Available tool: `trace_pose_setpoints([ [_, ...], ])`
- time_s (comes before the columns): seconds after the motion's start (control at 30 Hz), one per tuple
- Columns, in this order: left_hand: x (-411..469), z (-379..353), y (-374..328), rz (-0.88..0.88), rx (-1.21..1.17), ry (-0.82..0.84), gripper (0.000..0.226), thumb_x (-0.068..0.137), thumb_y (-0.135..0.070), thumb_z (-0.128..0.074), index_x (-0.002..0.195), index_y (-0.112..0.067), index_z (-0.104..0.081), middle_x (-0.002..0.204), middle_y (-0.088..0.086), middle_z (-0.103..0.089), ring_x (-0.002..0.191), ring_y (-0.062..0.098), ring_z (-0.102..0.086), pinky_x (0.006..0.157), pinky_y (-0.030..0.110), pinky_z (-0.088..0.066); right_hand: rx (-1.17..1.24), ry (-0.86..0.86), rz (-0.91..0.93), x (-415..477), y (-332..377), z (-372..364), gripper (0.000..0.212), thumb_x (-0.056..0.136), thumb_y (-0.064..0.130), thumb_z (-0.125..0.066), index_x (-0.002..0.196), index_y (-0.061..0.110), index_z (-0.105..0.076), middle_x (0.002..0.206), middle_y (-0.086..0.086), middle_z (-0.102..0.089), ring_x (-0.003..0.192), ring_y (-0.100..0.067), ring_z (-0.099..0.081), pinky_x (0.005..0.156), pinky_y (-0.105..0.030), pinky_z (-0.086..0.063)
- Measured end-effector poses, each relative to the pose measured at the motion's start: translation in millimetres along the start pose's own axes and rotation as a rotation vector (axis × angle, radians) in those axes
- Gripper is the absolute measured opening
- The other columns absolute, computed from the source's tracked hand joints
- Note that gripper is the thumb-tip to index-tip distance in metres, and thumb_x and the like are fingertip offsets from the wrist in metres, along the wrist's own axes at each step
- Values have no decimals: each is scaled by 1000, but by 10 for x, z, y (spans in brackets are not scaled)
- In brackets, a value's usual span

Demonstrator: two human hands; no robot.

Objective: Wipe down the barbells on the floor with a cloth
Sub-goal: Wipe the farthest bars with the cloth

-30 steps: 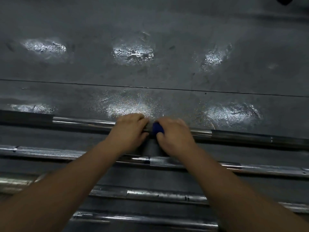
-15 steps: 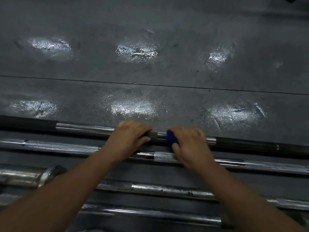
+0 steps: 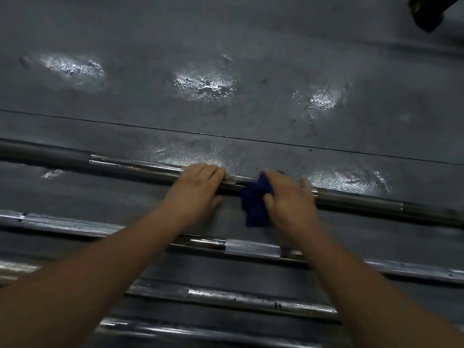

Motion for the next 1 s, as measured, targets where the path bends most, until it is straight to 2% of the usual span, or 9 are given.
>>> trace_pose_setpoints([
  [0.1,6,-20,88,-42,54,84,83,87,-58,-57,155,-22,-25,153,3,-37,140,27,-32,119,46,-16,-25,-41,-167,30,-372,72,31,76,36,-36,103,32,-50,101,5,-60,99,-23,-57,110,-49,-21],
  [0.17,107,26,104,-42,21,129,84,85,-63,-45,155,-26,-20,156,0,-33,143,24,-27,118,45,-12,-102,-34,-195,88,-184,-42,35,73,31,-49,108,28,-51,110,1,-57,105,-27,-53,104,-47,-29],
  [0.27,357,163,168,14,-35,212,75,87,-56,-50,152,-26,-27,152,2,-38,139,24,-32,115,42,-18,-178,-3,-54,233,404,-212,69,73,25,-65,136,25,-38,138,-2,-45,129,-31,-40,112,-51,-27],
  [0.33,438,201,221,-21,-6,184,64,89,-47,-57,146,-22,-39,143,4,-47,132,27,-41,112,42,-28,-159,43,46,372,539,-188,74,77,28,-67,143,27,-31,143,-2,-41,133,-30,-38,114,-52,-23],
  [0.43,388,203,222,-52,-18,38,48,89,-38,-63,132,-18,-52,123,5,-61,113,28,-55,100,42,-39,-194,55,27,469,178,30,58,80,28,-65,133,34,-43,132,1,-55,120,-27,-52,112,-51,-26],
  [0.57,427,265,208,39,-108,-33,22,89,-34,-65,105,-20,-62,100,1,-66,97,27,-58,83,39,-45,-113,40,-41,420,-279,116,44,81,24,-67,120,35,-52,118,3,-61,110,-25,-57,108,-48,-32],
  [0.8,257,225,144,48,-113,-45,39,75,-31,-81,108,-23,-60,105,0,-57,100,26,-50,89,44,-43,67,17,-16,211,-277,67,29,82,30,-69,110,33,-61,106,3,-65,100,-26,-59,96,-42,-40],
  [0.9,232,178,57,19,-83,69,45,77,-32,-77,118,-22,-60,112,3,-55,106,28,-50,91,44,-42,72,28,62,187,178,-87,39,81,29,-69,118,32,-61,114,2,-66,103,-26,-60,94,-39,-40],
  [1.0,78,135,-11,16,-101,105,35,83,-33,-64,116,-23,-61,110,2,-64,102,27,-58,87,37,-43,29,19,195,129,619,-217,46,81,28,-66,125,32,-55,119,5,-64,106,-23,-60,99,-41,-38],
])
Point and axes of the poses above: each hand's wrist, its own x-axis towards the middle knuckle, its own z-axis out of the back of the hand, y = z × x, the point moved 4 cm from there along x, towards the middle knuckle
